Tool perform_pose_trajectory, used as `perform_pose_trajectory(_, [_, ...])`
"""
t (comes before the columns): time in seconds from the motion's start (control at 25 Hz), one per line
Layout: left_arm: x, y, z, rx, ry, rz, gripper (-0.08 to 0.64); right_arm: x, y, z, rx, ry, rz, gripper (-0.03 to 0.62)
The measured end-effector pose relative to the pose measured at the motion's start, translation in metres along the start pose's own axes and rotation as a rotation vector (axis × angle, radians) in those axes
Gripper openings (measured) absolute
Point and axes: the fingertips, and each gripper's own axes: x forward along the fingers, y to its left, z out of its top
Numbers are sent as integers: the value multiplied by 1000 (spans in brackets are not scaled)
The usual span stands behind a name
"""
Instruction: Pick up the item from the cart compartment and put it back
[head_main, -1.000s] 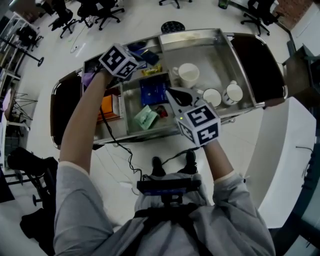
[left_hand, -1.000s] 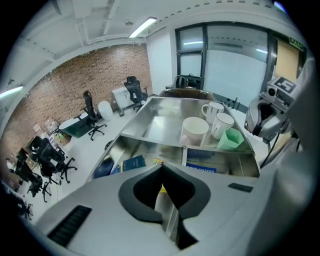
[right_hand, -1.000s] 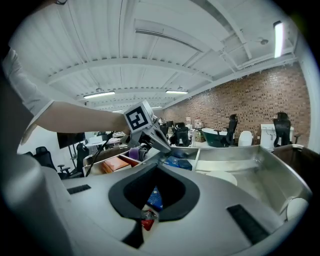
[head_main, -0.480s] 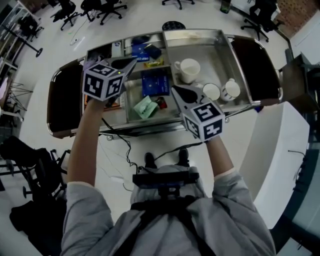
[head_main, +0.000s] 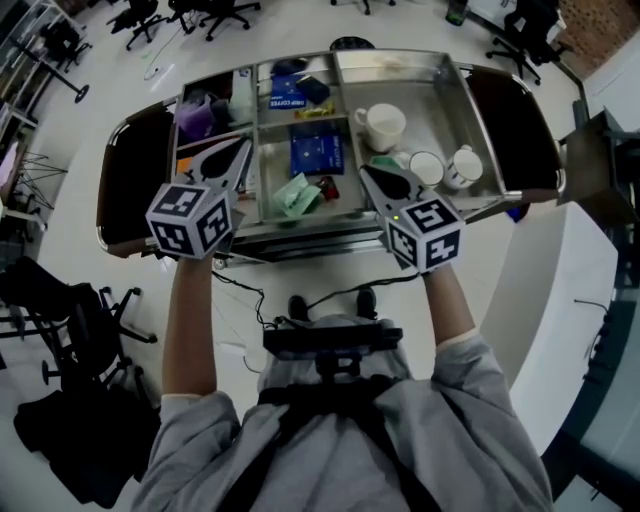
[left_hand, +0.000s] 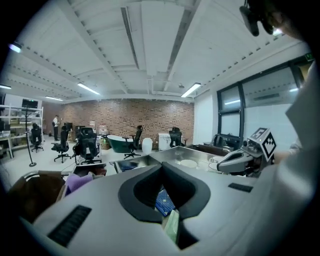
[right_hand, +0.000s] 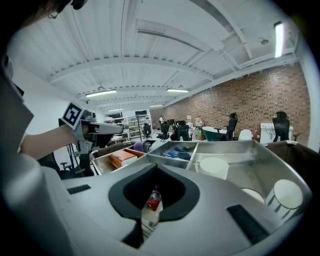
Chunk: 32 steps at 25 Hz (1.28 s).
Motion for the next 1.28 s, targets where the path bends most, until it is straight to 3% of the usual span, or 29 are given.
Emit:
perform_pose_trajectory(0.24, [-38,-7,-28,-91,-25,46,5,-13,2,-6,8,1,-9,9])
perform_pose_trajectory(0.8, [-73,-8,-63,-155,-47,103,5,-19,-1,-9,21,-15,-34,8])
perform_pose_trajectory(1.28, [-71,-21,-60,-158,-69,54,5,-21,2,-5,12,-15,-31,8])
